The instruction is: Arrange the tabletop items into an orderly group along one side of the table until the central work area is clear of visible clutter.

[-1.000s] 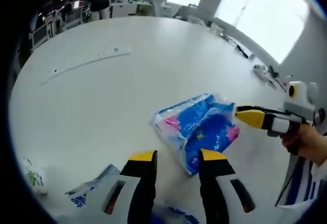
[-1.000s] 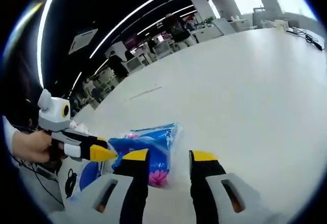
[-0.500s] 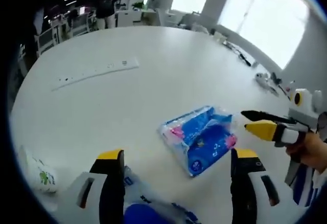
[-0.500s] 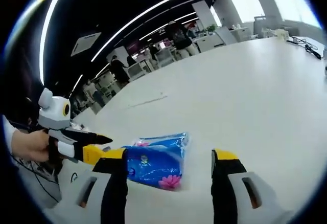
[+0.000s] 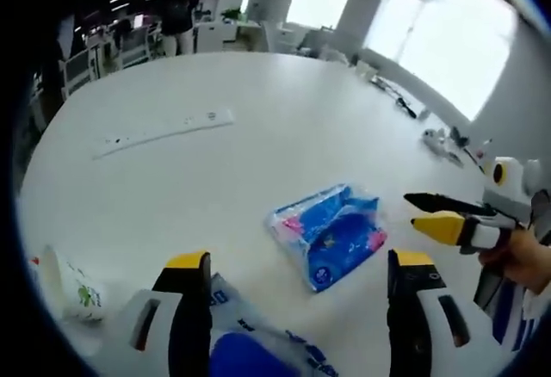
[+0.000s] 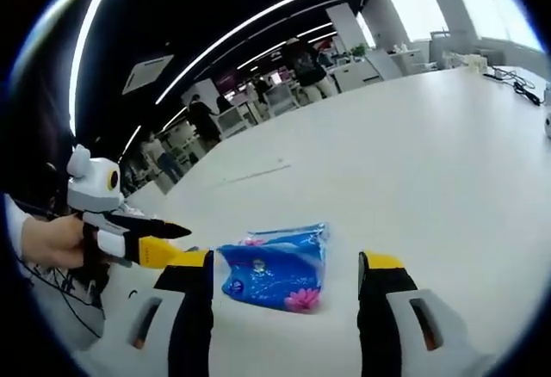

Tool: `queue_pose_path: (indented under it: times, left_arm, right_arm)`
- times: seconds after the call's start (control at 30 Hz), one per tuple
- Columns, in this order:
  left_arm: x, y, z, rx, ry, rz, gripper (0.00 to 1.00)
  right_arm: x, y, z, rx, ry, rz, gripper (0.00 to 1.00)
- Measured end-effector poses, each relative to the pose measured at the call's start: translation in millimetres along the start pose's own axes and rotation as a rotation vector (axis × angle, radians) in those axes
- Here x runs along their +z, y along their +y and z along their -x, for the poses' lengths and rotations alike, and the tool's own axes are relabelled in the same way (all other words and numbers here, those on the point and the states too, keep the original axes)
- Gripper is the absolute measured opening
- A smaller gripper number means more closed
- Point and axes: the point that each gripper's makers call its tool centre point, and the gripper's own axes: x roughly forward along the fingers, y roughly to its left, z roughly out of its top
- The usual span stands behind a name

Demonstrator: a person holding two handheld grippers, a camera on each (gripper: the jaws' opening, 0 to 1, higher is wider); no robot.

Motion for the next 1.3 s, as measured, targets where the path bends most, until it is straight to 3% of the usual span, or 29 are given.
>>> queue_pose_path:
  times: [0.5, 0.9, 1.3]
  left_arm:
    - [-7.5, 17.8, 25, 0.015, 0.004, -0.027, 0.77]
    - [-9.6, 33.5, 50, 0.024, -0.013, -0.022, 0.76]
    - [-20.2, 55.1, 75, 0.021, -0.047, 0.021, 0.76]
  right_arm:
    - [-15.5, 30, 17, 0.006, -0.005, -0.025, 0.66]
    - [-14.5, 47, 28, -0.017, -0.020, -0.020, 0.65]
    - [-12.0, 65, 35, -0.025, 0.000, 0.068, 0.65]
